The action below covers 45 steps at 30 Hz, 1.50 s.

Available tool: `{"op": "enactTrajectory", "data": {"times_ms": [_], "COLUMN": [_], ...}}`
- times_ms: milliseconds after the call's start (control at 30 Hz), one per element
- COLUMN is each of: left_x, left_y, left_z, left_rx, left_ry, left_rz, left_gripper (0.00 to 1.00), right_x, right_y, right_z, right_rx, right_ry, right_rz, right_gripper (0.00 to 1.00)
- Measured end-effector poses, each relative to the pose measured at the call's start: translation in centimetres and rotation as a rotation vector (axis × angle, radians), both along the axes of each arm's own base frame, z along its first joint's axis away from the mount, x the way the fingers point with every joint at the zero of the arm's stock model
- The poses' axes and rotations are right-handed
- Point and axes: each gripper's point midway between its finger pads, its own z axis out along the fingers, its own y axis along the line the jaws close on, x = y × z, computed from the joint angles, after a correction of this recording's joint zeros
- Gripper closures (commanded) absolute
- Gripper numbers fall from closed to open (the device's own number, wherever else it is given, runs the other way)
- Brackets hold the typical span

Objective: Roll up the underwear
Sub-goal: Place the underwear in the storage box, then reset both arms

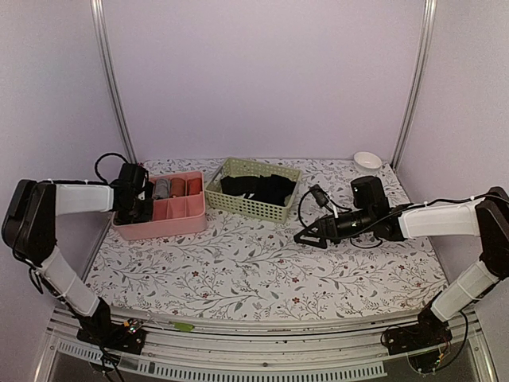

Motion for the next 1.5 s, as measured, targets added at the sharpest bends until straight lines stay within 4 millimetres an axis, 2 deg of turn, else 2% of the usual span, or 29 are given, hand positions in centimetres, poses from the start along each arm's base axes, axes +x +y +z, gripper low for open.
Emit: {"op": "enactTrajectory", "data": {"times_ms": [167, 200, 267, 400, 500, 633, 767, 800, 967, 1033, 1067, 1167, 1300, 1500], "left_x": [0.4, 0.5, 0.6, 0.8, 0.8, 0.6, 0.2, 0.1, 0.7, 0.9, 1.0, 1.2, 1.6, 2.4], "left_y": [0.4, 0.5, 0.6, 0.6, 0.6, 0.5, 0.4, 0.4, 0.4, 0.3, 0.3, -0.1, -1.7, -4.2], "left_z": [-1.2, -1.4, -1.6, -2.0, -2.0, -1.5, 0.0, 0.5, 2.9, 4.0, 4.4, 6.0, 8.4, 13.3], "left_rx": [-0.068, -0.082, -0.108, -0.147, -0.16, -0.172, -0.176, -0.176, -0.173, -0.17, -0.165, -0.153, -0.144, -0.173], "left_ry": [0.013, 0.015, 0.016, 0.012, 0.014, 0.008, -0.006, -0.012, -0.046, -0.063, -0.07, -0.096, -0.132, -0.232], "left_rz": [0.012, 0.014, 0.019, 0.022, 0.024, 0.023, 0.02, 0.018, 0.013, 0.01, 0.006, -0.01, -0.062, -0.14], "left_gripper": [1.0, 0.97, 0.91, 0.71, 0.6, 0.5, 0.4, 0.34, 0.29, 0.09, 0.05, 0.04, 0.04, 0.04], "right_x": [0.1, 0.1, 0.2, 0.2, 0.2, 0.2, 0.2, 0.2, 0.2, 0.3, 0.3, 0.4, 0.7, 2.6], "right_y": [-0.1, -0.1, -0.2, -0.2, -0.2, -0.2, -0.2, -0.2, -0.2, -0.3, -0.3, -0.3, -0.6, -1.7], "right_z": [0.0, 0.0, 0.0, 0.0, 0.0, 0.0, 0.0, 0.0, 0.0, 0.0, 0.0, 0.1, 1.1, 4.5], "right_rx": [0.0, 0.001, 0.001, 0.001, 0.002, 0.001, 0.001, 0.001, 0.001, 0.001, 0.001, -0.001, 0.003, 0.025], "right_ry": [0.001, 0.001, 0.001, 0.003, 0.005, 0.006, 0.006, 0.006, 0.007, 0.006, 0.006, 0.001, -0.022, -0.107], "right_rz": [-0.002, -0.003, -0.005, -0.005, -0.006, -0.007, -0.007, -0.007, -0.009, -0.01, -0.011, -0.017, -0.037, -0.117], "right_gripper": [0.01, 0.01, 0.01, 0.01, 0.01, 0.01, 0.01, 0.01, 0.01, 0.01, 0.01, 0.01, 0.01, 0.01]}}
